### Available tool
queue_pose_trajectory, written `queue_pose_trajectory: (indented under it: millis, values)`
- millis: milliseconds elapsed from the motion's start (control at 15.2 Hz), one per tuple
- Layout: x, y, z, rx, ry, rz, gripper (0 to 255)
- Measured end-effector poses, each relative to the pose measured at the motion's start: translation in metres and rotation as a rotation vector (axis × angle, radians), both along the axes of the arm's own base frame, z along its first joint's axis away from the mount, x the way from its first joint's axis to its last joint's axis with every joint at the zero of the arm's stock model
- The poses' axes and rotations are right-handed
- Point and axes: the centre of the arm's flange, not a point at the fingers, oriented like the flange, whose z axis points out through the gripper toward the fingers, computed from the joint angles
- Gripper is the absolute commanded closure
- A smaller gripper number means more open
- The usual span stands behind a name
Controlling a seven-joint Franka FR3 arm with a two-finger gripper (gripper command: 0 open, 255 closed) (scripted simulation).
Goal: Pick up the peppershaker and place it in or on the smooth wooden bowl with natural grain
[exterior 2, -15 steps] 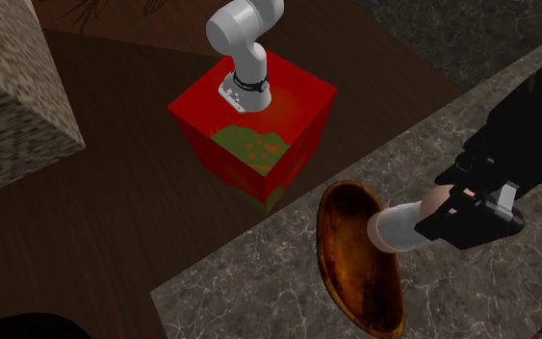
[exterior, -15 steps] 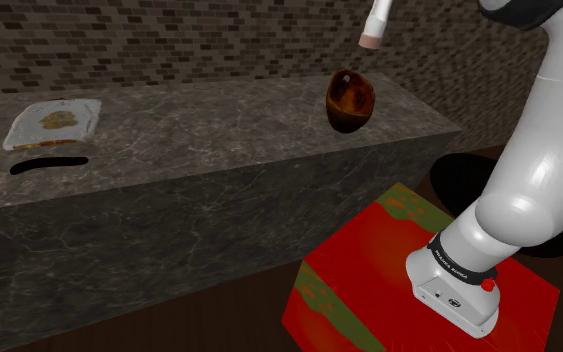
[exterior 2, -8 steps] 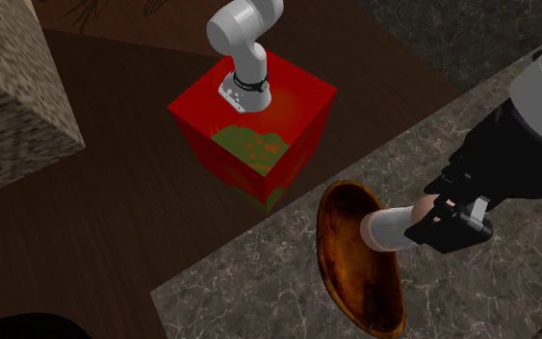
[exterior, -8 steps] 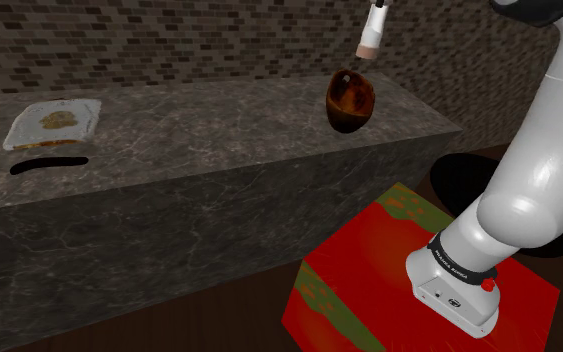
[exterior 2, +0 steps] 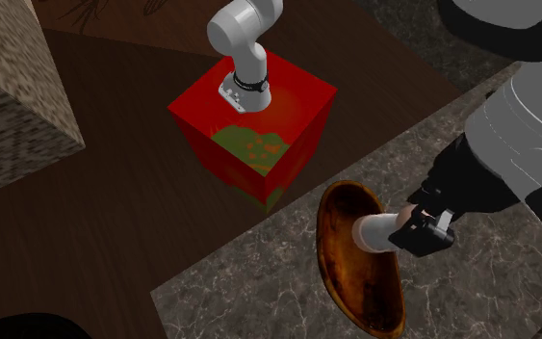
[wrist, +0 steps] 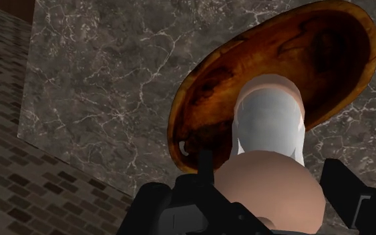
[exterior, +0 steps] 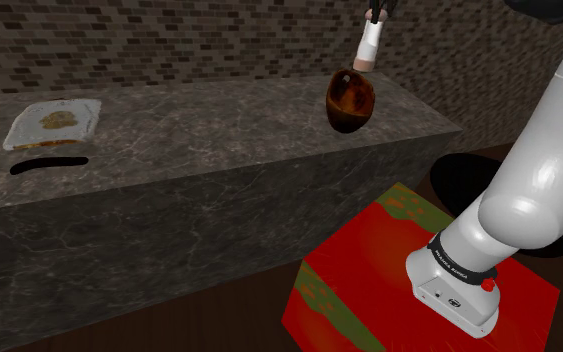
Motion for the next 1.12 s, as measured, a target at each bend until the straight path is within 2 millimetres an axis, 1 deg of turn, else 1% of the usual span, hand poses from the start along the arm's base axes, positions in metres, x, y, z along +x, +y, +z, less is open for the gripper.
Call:
queue_pose_trajectory:
  millis: [396,726,858,1122]
  values:
    - [0.001,0.0,-0.032,0.0,0.0,0.0,255]
    - [-0.001,0.001,-0.056,0.0,0.0,0.0,255]
    - [0.0,0.001,-0.06,0.0,0.0,0.0,255]
    - [0.0,0.001,-0.061,0.0,0.0,0.0,255]
